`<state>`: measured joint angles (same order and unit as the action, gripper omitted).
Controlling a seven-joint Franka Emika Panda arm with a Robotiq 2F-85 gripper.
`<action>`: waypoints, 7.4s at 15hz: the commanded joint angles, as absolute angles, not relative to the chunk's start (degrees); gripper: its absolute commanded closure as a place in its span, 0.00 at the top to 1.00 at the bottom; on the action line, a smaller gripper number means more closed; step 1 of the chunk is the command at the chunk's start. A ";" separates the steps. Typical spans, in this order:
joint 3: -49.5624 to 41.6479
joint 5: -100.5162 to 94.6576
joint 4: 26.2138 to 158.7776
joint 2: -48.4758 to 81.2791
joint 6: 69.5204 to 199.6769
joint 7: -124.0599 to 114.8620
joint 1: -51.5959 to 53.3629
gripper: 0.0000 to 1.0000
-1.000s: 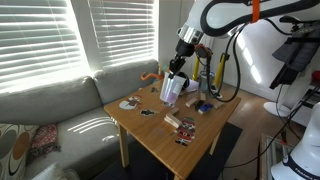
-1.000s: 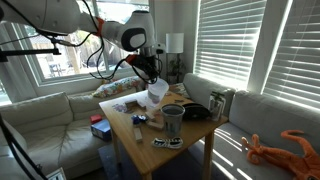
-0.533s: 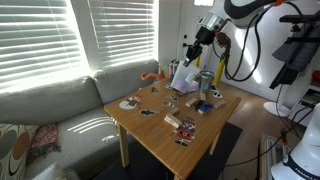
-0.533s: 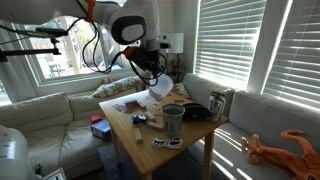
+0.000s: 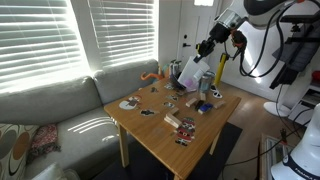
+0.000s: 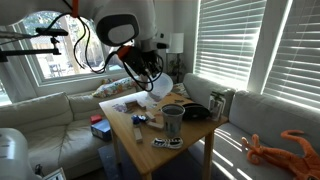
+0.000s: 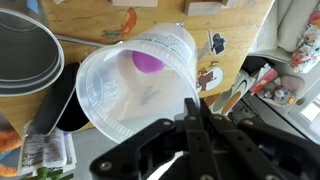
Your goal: Lift the opaque cup, pour its content into the silver cup and then put the silver cup in the opaque cup
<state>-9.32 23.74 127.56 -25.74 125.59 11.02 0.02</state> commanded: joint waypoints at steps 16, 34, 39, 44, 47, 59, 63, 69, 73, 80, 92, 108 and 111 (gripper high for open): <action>-23.64 50.48 126.34 -23.37 100.33 42.32 -2.57 0.01; -25.62 59.92 127.05 -16.78 88.46 56.13 -13.85 0.01; -25.51 64.10 126.90 -13.97 85.79 59.11 -16.07 0.01; -24.33 62.83 127.17 -14.00 86.80 58.79 -16.90 0.04; -25.96 63.69 126.66 -13.12 83.06 60.23 -17.55 0.01; -28.26 66.19 123.94 -8.08 72.39 66.53 -22.08 0.01; -27.77 67.54 122.06 -5.61 70.94 68.63 -22.12 0.01; -26.62 68.73 119.84 -2.13 69.78 70.71 -22.18 0.01; -26.60 70.15 119.39 0.53 68.06 72.50 -22.73 0.01; -26.17 72.97 118.70 2.92 65.68 74.91 -23.12 0.01; -22.89 69.17 117.27 -7.04 74.10 70.04 -20.52 0.01; -0.28 33.20 118.02 -17.13 120.38 47.68 -4.43 0.01; 0.42 26.74 118.47 -16.17 123.42 41.79 -1.62 0.01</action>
